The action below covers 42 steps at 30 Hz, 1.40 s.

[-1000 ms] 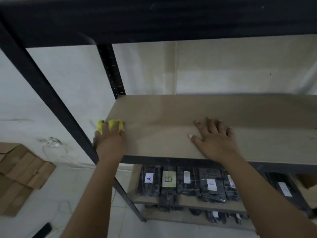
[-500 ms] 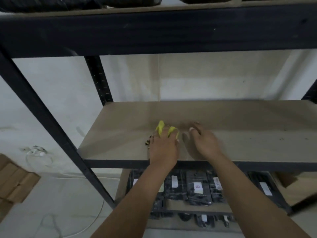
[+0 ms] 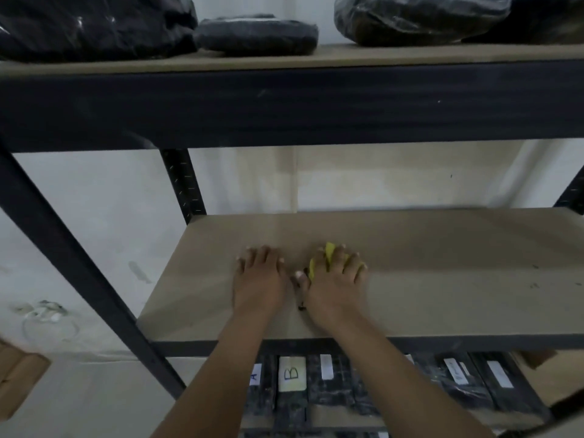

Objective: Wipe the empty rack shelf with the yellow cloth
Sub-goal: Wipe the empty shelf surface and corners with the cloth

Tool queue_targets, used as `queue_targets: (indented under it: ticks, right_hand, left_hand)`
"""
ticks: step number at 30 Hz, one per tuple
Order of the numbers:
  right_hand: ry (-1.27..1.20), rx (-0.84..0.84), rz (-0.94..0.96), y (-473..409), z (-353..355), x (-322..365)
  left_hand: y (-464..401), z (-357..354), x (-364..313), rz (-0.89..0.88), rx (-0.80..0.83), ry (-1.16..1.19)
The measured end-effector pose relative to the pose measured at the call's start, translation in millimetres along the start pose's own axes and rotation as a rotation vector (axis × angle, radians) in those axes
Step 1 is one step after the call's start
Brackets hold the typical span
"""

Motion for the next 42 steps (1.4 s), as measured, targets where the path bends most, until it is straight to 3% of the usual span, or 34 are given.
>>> queue_targets:
  ticks: [6,11,14,18,21,26,29,33,36,39,42]
  right_hand:
    - [0.018,0.003,0.172,-103,-4,7]
    - [0.019,-0.087,0.106,-153,7,-46]
    - [0.034,-0.086,0.062,-122,18,-86]
    - [0.099,-0.215,0.32,-19,27,-101]
    - [0.039,-0.151,0.366,30,12,-71]
    - [0.055,0.0,0.278,-79,3,-44]
    - [0.118,-0.048,0.163,-136,8,-86]
    - [0.039,-0.089,0.032,-121,39,-168]
    - [0.038,0.009,0.104,-57,55,-175]
    - [-0.024,0.025,0.293,7,51,-152]
    - [-0.018,0.029,0.371,-8,39,-128]
  left_hand:
    - [-1,3,-4,0.016,0.148,-0.031]
    - [-1,4,-6,0.021,0.195,-0.065]
    - [-1,4,-7,0.023,0.217,-0.081]
    - [-3,2,-8,0.018,0.225,-0.089]
    - [-3,2,-8,0.018,0.219,-0.096]
    - [-4,3,-6,0.014,0.185,-0.075]
    - [-4,3,-6,0.025,0.186,-0.099]
    - [-4,2,-7,0.043,0.183,-0.11]
    - [-2,2,-10,0.067,0.194,-0.129]
    - [-5,1,-14,0.08,0.202,-0.146]
    - [-8,-1,-16,0.094,0.198,-0.149]
Point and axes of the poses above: each hand's wrist, its own y-axis away from the middle knuckle, its own z-axis out of the back of the hand, x = y × z, the point moved 1 cm from there along -y, towards the middle knuckle, and after that the axes turned 11 degrees about -z, right-handed, at the moved point
